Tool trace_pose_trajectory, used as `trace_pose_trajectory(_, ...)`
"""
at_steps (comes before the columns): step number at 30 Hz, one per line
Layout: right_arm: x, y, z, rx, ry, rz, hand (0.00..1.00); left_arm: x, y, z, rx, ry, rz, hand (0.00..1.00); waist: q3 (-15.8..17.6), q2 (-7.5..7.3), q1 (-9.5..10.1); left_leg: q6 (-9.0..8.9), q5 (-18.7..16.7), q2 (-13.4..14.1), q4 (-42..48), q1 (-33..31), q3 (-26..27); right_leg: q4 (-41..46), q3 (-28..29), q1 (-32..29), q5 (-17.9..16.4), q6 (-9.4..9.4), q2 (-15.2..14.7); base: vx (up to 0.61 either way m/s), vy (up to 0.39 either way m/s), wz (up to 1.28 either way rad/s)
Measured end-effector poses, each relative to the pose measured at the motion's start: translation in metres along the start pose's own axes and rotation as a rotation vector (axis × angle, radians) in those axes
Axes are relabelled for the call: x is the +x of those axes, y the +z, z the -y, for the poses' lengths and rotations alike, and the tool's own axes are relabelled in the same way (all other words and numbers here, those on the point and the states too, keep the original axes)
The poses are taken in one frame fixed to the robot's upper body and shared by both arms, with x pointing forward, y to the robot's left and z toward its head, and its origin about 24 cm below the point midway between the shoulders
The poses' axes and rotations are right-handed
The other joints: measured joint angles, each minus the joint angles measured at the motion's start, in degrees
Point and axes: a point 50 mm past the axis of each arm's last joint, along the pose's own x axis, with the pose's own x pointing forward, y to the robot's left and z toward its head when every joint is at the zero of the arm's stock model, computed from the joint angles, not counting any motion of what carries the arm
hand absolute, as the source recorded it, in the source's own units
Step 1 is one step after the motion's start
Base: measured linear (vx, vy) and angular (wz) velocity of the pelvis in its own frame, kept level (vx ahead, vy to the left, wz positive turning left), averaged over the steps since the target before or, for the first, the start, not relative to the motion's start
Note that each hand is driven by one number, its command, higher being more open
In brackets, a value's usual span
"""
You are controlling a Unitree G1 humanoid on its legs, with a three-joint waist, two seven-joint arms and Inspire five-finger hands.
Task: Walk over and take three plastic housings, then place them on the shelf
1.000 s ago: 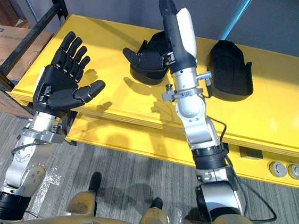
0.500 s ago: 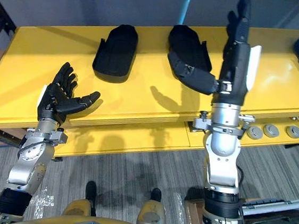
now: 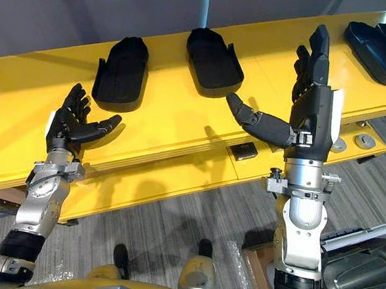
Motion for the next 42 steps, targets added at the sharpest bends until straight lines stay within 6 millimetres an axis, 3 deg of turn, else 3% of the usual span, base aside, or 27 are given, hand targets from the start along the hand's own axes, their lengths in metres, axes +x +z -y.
trace_pose_trajectory(11, -0.003, -0.005, -0.001, 0.041, 0.03, -0.033, 1.0, 0.024, 0.0, -0.017, 0.019, 0.052, 0.004, 1.0, 0.0, 0.57, -2.19, 0.12, 0.0, 0.0, 0.0, 0.0, 2.5, 1.0, 2.8, -2.3, -0.1, 0.27, 0.4, -0.02, -0.002, -0.12)
trace_pose_trajectory(21, -0.011, -0.023, -0.006, 0.055, 0.06, -0.151, 1.0, 0.025, 0.0, -0.021, -0.05, 0.043, 0.006, 1.0, 0.4, 1.38, -2.67, 0.26, -0.1, -0.2, 0.0, 0.0, 2.8, 1.0, 3.5, -2.4, -0.1, 0.4, 0.4, 0.0, 0.0, 0.0)
trace_pose_trajectory(26, -0.011, -0.024, -0.006, 0.055, 0.059, -0.154, 1.0, 0.025, -0.001, -0.023, -0.083, 0.02, 0.001, 1.0, 0.8, 1.99, -2.65, 0.27, -0.1, -0.2, 0.0, 0.1, 2.8, 1.0, 3.5, -2.4, -0.1, 0.41, 0.3, 0.0, 0.0, 0.0)
trace_pose_trajectory(42, -0.012, -0.027, -0.009, 0.06, 0.053, -0.182, 1.0, 0.025, -0.002, -0.021, -0.201, -0.063, -0.005, 1.0, 1.0, 1.9, -2.31, 0.29, -0.1, -0.3, 0.0, 0.5, 2.9, 0.9, 3.4, -2.1, -0.1, 0.41, 0.3, 0.0, 0.0, 0.0)
